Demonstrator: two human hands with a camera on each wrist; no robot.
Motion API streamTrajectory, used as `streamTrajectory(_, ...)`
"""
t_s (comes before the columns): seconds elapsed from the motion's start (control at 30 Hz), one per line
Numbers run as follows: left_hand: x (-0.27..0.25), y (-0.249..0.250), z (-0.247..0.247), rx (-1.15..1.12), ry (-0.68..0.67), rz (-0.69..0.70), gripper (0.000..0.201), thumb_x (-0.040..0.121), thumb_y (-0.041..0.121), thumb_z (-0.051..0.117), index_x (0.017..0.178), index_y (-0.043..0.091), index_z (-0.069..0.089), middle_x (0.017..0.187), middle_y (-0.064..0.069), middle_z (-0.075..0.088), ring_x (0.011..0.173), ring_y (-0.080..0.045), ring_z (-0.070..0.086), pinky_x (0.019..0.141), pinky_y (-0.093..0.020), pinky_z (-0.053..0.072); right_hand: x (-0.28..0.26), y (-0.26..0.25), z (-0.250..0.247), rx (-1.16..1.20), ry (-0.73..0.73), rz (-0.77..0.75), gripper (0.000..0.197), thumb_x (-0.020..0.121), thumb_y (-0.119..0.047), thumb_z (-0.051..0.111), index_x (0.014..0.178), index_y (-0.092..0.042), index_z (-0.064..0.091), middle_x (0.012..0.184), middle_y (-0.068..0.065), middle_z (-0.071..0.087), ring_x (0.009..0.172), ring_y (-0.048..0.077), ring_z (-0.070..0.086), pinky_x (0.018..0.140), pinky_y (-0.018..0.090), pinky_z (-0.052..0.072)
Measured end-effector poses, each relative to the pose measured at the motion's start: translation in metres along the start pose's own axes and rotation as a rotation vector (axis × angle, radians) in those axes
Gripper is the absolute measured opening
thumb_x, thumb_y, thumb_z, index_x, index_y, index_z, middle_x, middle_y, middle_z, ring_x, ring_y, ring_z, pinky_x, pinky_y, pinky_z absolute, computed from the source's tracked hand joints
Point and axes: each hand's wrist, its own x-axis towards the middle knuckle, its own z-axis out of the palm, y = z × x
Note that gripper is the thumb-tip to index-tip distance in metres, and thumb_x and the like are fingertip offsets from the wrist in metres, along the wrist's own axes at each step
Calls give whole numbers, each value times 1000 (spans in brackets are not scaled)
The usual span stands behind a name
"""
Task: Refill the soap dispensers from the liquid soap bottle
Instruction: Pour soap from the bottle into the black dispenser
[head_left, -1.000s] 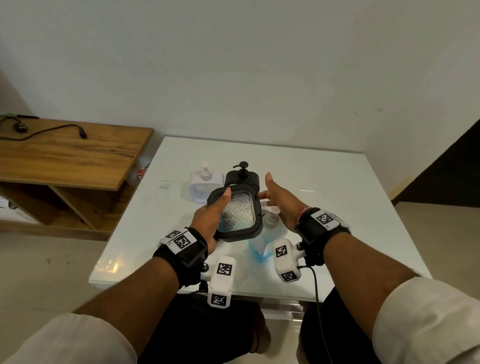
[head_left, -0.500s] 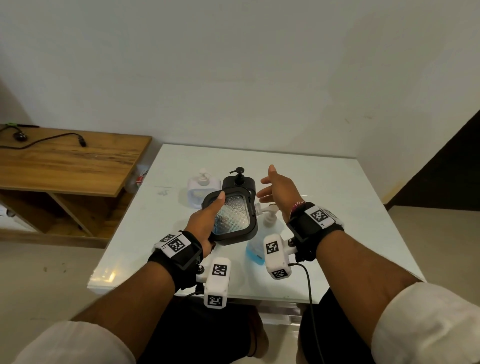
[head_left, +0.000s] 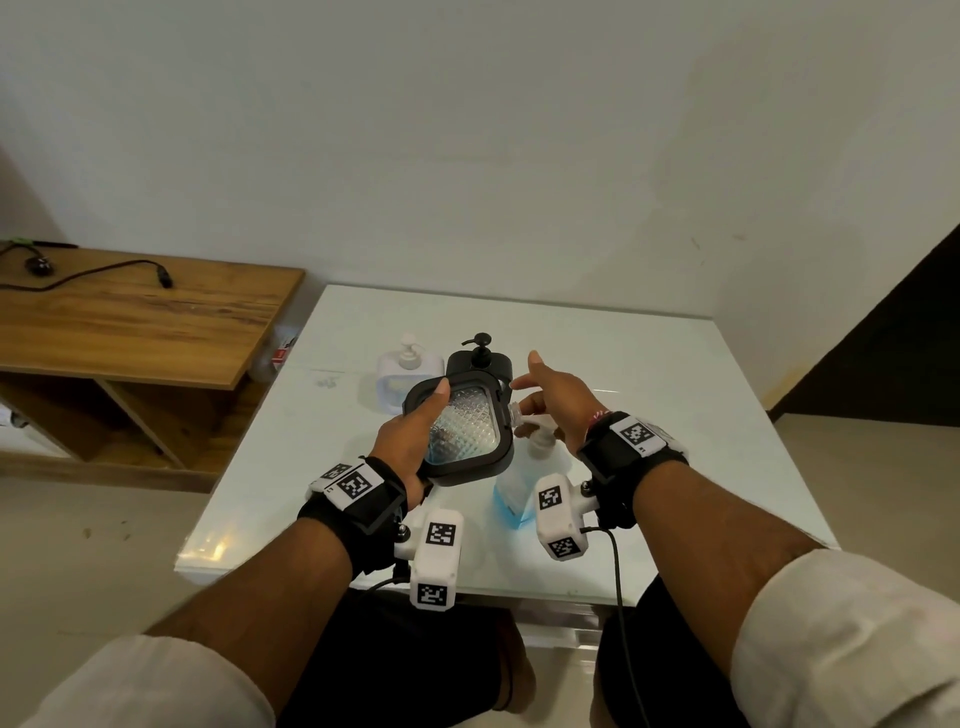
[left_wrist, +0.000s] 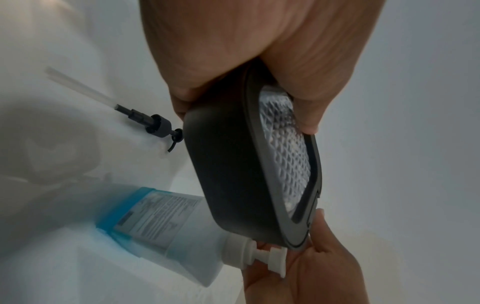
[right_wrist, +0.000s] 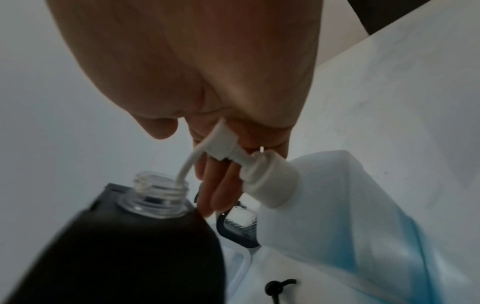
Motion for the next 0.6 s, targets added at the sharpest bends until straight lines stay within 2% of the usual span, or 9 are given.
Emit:
streamTrajectory(0.17, 2, -1, 0, 3, 8, 5, 51, 88, 47, 74, 125, 13, 69, 116, -12, 76, 106, -32, 73, 85, -44, 60, 0, 4, 1, -42, -31, -8, 61, 101, -56, 25, 109, -8, 62, 69, 10, 62, 59, 22, 55, 60, 29, 42)
streamTrajectory(0.27, 2, -1, 0, 3, 4, 0, 48, 90, 46, 73, 125, 13, 68, 117, -13, 75, 106, -32, 72, 83, -43, 60, 2, 3, 2, -8, -33, -12, 61, 101, -56, 25, 109, -7, 61, 72, 12, 59, 62, 23, 56, 59, 29, 46)
streamTrajectory(0.37, 1, -1, -1, 16, -5, -14, 45, 91, 46, 72, 123, 14, 69, 116, -12, 76, 105, -32, 72, 79, -41, 60, 6, 0, 3, 14, 13, -32, 63, 102, -54, 24, 117, -3, 59, 76, 14, 61, 68, 24, 58, 68, 32, 46)
streamTrajectory(0.53, 5, -2, -3, 46, -1, -19, 52, 88, 48, 74, 128, 14, 67, 116, -11, 76, 107, -32, 72, 88, -45, 59, 17, -6, 4, -36, 145, -10, 62, 104, -47, 19, 120, -1, 57, 73, 13, 65, 69, 19, 61, 85, 35, 43)
streamTrajectory(0.6, 5, -2, -3, 51, 4, -27, 50, 89, 47, 74, 126, 15, 68, 115, -11, 76, 106, -31, 73, 83, -42, 60, 23, -5, 4, -60, 146, 16, 56, 106, -39, 19, 121, 2, 54, 72, 12, 63, 74, 22, 61, 86, 33, 41)
